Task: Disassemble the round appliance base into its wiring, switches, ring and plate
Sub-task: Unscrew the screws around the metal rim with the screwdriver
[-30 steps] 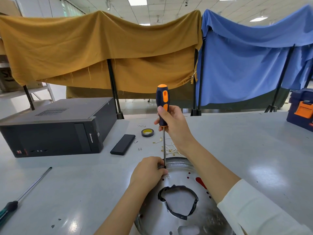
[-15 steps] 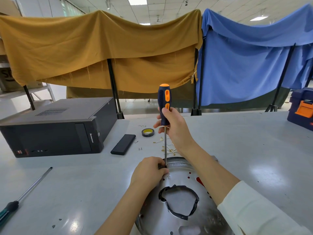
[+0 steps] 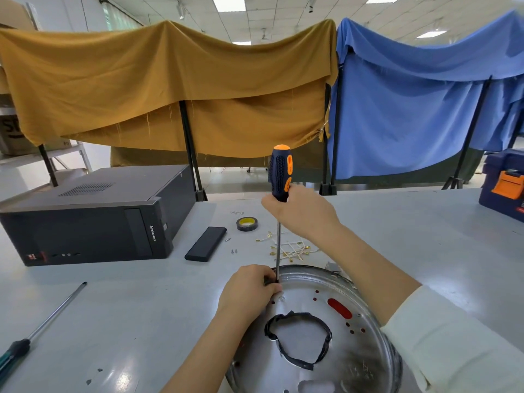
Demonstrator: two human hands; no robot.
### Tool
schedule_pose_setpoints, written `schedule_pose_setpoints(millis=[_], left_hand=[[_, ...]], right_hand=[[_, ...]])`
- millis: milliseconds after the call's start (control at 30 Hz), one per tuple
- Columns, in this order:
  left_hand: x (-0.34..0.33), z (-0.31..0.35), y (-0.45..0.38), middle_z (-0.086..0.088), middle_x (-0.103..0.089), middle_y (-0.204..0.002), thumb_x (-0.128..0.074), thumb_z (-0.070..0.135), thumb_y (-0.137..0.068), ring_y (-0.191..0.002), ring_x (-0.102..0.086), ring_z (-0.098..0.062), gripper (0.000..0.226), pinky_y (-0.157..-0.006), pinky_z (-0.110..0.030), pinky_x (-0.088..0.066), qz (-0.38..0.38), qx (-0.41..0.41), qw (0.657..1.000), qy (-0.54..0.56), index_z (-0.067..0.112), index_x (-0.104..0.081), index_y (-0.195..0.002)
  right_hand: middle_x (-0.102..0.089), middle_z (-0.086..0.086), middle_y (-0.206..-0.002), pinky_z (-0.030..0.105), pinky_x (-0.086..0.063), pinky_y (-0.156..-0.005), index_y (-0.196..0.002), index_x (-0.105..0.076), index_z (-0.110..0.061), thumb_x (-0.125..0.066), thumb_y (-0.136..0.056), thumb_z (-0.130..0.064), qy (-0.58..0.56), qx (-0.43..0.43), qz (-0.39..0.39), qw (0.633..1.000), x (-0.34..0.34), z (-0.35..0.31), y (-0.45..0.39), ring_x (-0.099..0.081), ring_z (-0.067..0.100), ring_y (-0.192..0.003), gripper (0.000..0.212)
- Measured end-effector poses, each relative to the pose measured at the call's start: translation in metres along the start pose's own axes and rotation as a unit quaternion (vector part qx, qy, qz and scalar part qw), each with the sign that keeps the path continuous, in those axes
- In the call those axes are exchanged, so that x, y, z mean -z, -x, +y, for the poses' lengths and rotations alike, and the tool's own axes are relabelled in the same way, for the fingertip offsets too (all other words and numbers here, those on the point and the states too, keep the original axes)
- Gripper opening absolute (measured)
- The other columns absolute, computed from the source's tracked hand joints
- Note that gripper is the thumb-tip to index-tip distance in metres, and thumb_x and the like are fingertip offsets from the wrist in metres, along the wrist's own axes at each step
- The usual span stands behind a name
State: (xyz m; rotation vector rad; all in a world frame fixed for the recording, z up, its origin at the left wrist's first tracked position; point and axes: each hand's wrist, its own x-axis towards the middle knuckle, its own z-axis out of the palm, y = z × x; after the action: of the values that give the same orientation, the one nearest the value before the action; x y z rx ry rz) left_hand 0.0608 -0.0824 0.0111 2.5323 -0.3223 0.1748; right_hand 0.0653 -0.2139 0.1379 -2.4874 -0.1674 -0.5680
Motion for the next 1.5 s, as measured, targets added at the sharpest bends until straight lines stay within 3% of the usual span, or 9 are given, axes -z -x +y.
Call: schedule_pose_setpoints(millis=[133, 433, 767, 900, 1000, 1133, 1267, 1367, 1500], left_hand=[[0.000, 0.000, -0.001, 0.010, -0.066, -0.088, -0.063, 0.037, -0.080, -0.086, -0.060, -0.012, 0.008, -0.073, -0.026, -0.050, 0.004, 0.001, 1.000, -0.006, 0.030, -0.066, -0.084], [0.001, 0.002, 0.002, 0.010, -0.065, -0.081, -0.062, 0.037, -0.079, -0.079, -0.060, -0.013, 0.007, -0.059, -0.022, -0.040, 0.003, 0.001, 1.000, -0.010, 0.031, -0.064, -0.075], [-0.001, 0.002, 0.003, 0.013, -0.065, -0.091, -0.060, 0.038, -0.084, -0.087, -0.059, -0.009, 0.010, -0.072, -0.026, -0.049, 0.022, -0.013, 0.999, -0.023, 0.030, -0.066, -0.085], [-0.001, 0.002, 0.004, 0.014, -0.062, -0.091, -0.058, 0.038, -0.084, -0.085, -0.057, -0.008, 0.009, -0.067, -0.024, -0.044, 0.022, -0.018, 0.999, -0.037, 0.030, -0.062, -0.082], [0.000, 0.002, 0.004, 0.014, -0.061, -0.088, -0.057, 0.038, -0.085, -0.083, -0.056, -0.007, 0.009, -0.062, -0.022, -0.040, 0.022, -0.015, 0.999, -0.031, 0.030, -0.061, -0.082], [0.002, 0.004, 0.006, 0.016, -0.060, -0.087, -0.055, 0.040, -0.087, -0.081, -0.053, -0.007, 0.011, -0.060, -0.022, -0.035, 0.022, -0.019, 0.999, -0.034, 0.031, -0.059, -0.082], [0.004, 0.005, 0.007, 0.018, -0.062, -0.081, -0.056, 0.041, -0.086, -0.078, -0.054, -0.003, 0.009, -0.059, -0.017, -0.037, 0.025, -0.008, 1.000, 0.012, 0.034, -0.058, -0.081], [0.005, 0.006, 0.005, 0.018, -0.065, -0.085, -0.059, 0.038, -0.087, -0.083, -0.058, 0.001, 0.009, -0.063, -0.015, -0.044, 0.056, -0.001, 0.991, 0.118, 0.033, -0.061, -0.079], [0.007, 0.007, 0.002, 0.016, -0.066, -0.081, -0.063, 0.027, -0.086, -0.078, -0.058, 0.007, 0.011, -0.056, -0.004, -0.042, 0.107, 0.007, 0.966, 0.235, 0.029, -0.062, -0.075]], right_hand=[[-0.037, -0.008, -0.048, 0.026, -0.033, -0.052, -0.056, -0.033, -0.024, -0.057, -0.073, -0.049, -0.032, -0.021, -0.110, 0.993, 0.014, -0.002, -0.009, -0.038, 0.014, -0.048, 0.038], [-0.028, -0.010, -0.038, 0.018, -0.025, -0.037, -0.062, -0.037, -0.020, -0.059, -0.074, -0.031, -0.099, -0.046, -0.190, 0.976, 0.020, -0.006, -0.012, -0.026, 0.012, -0.036, 0.027], [-0.029, -0.007, -0.046, 0.020, -0.021, -0.036, -0.067, -0.042, -0.019, -0.057, -0.081, -0.026, -0.201, -0.046, -0.122, 0.971, 0.040, -0.005, -0.008, -0.023, 0.011, -0.040, 0.021], [-0.055, 0.001, -0.063, 0.020, -0.034, -0.036, -0.084, -0.061, -0.029, -0.061, -0.086, -0.035, -0.263, 0.004, -0.044, 0.964, 0.054, 0.011, 0.001, -0.042, 0.008, -0.039, 0.007], [-0.068, 0.004, -0.068, 0.022, -0.046, -0.043, -0.107, -0.057, -0.041, -0.062, -0.089, -0.036, -0.286, 0.005, -0.106, 0.952, 0.041, 0.040, 0.021, -0.060, 0.013, -0.047, 0.019], [-0.054, 0.009, -0.078, 0.032, -0.052, -0.069, -0.085, -0.054, -0.014, -0.052, -0.089, 0.004, -0.244, 0.005, -0.105, 0.964, -0.001, 0.069, 0.036, -0.056, 0.022, -0.069, 0.018], [-0.053, -0.002, -0.076, 0.020, -0.045, -0.064, -0.093, -0.044, -0.021, -0.060, -0.080, 0.003, -0.097, 0.013, -0.129, 0.987, -0.032, 0.096, 0.040, -0.052, 0.018, -0.069, 0.032], [-0.060, -0.003, -0.081, 0.039, -0.049, -0.068, -0.092, -0.037, -0.035, -0.062, -0.075, -0.006, -0.028, 0.006, -0.186, 0.982, -0.046, 0.103, 0.049, -0.059, 0.024, -0.076, 0.041], [-0.060, -0.009, -0.082, 0.037, -0.047, -0.068, -0.091, -0.036, -0.040, -0.053, -0.077, -0.018, 0.030, 0.022, -0.204, 0.978, -0.051, 0.103, 0.050, -0.058, 0.019, -0.076, 0.031]])
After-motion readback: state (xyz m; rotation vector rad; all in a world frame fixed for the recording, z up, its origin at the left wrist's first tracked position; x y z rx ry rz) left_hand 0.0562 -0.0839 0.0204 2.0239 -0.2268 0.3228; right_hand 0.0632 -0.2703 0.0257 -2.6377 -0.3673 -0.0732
